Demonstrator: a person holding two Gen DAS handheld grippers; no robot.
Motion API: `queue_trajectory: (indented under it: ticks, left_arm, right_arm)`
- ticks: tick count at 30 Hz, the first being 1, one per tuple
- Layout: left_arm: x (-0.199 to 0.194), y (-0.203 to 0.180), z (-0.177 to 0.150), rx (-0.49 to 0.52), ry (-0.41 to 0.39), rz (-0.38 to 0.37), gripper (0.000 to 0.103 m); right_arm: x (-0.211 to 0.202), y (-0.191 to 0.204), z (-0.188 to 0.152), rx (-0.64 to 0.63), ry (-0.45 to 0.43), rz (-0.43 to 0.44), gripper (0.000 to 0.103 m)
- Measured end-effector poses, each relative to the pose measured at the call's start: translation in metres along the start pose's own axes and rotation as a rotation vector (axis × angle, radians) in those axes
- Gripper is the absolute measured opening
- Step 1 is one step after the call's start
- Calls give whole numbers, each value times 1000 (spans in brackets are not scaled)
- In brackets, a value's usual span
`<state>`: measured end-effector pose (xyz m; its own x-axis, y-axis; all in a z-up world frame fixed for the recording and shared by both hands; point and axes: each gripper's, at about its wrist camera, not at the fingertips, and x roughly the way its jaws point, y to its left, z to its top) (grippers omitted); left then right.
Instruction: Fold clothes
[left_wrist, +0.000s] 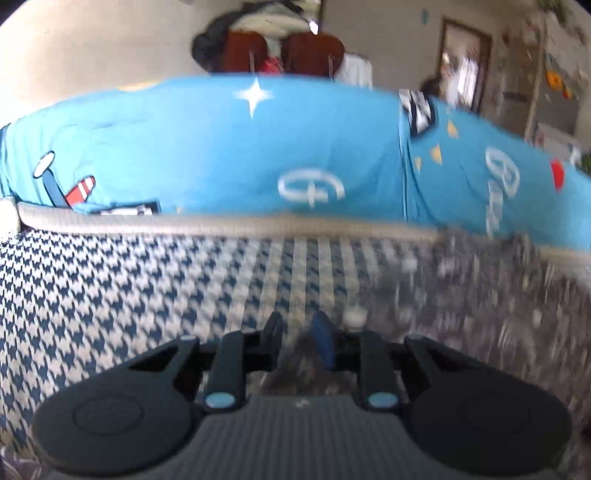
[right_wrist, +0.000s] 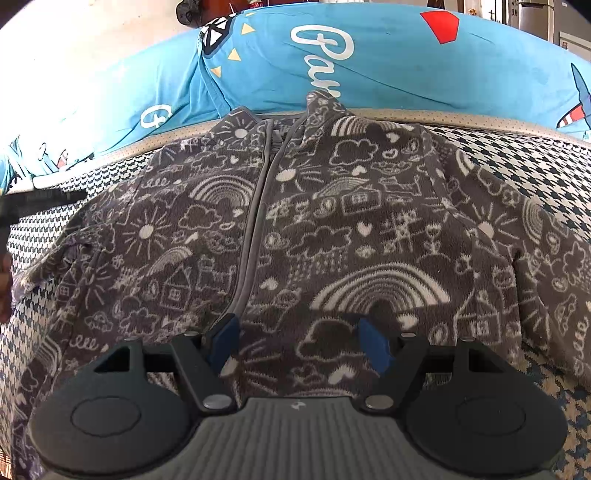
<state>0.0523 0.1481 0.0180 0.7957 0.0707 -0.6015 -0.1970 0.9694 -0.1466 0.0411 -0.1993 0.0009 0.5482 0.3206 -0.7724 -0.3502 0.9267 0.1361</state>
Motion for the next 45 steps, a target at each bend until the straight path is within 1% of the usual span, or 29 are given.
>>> queue_trajectory:
  ticks: [3, 5, 6, 8, 9, 10, 11, 12, 13, 14, 20, 22, 25, 28, 32, 33, 35, 39, 41, 42, 43, 45]
  left_arm:
    - [-6, -1, 7, -33, -18, -14, 22]
    - [-10, -3, 9, -41, -21, -18, 28]
    - [-12, -3, 7, -33, -13, -15, 34]
    - [-18, -2, 1, -11, 3, -4, 38]
    - [-24, 2, -1, 2, 12, 4, 44]
    - [-30, 6, -4, 15, 20, 12, 53]
    - [-36, 10, -7, 28, 28, 20, 58]
    - [-43, 15, -11, 33, 31, 29, 69]
    - [-52, 22, -15, 33, 30, 40, 77]
    - [-60, 29, -19, 33, 28, 50, 79]
    - [-107, 70, -42, 36, 26, 115, 80]
    - [-117, 81, -50, 45, 42, 144, 80]
    - [-127, 91, -58, 55, 72, 161, 80]
    - [-132, 93, -68, 94, 122, 166, 80]
    - [-131, 87, -79, 142, 200, 170, 80]
    - [-128, 87, -81, 137, 217, 169, 80]
    - [-123, 89, -86, 128, 250, 166, 85]
    - [-113, 92, -94, 108, 318, 160, 85]
    - [-108, 94, -98, 99, 351, 157, 88]
    - [-106, 95, -100, 92, 360, 158, 92]
    - [-105, 96, -100, 86, 358, 160, 93]
    - [-105, 98, -98, 72, 347, 166, 93]
  right_arm:
    - [0, 1, 1, -2, 1, -1, 72]
    - [-1, 2, 3, -9, -5, 0, 72]
    - [-3, 3, 3, -18, -12, 4, 72]
    - [-5, 5, 4, -34, -26, 16, 72]
    - [-7, 7, 4, -37, -28, 30, 72]
    - [-8, 8, 3, -37, -27, 45, 72]
    - [-8, 10, 3, -38, -25, 54, 72]
    - [-9, 11, 3, -41, -22, 56, 72]
    - [-9, 13, 2, -44, -19, 59, 72]
    - [-8, 14, 2, -47, -15, 60, 72]
    - [-6, 20, -2, -58, 2, 57, 72]
    - [-4, 22, -4, -62, 3, 51, 72]
    - [-2, 25, -5, -77, 2, 38, 72]
    - [0, 27, -6, -89, 1, 36, 77]
    - [2, 30, -7, -108, -2, 28, 78]
    - [2, 30, -7, -110, -3, 27, 78]
    - [2, 30, -6, -111, -2, 26, 79]
    - [3, 31, -6, -114, -3, 21, 79]
    - [3, 31, -6, -115, -3, 21, 80]
    - [3, 31, -6, -114, -4, 22, 80]
    - [3, 31, -6, -114, -4, 21, 80]
    - [4, 32, -6, -117, -4, 19, 80]
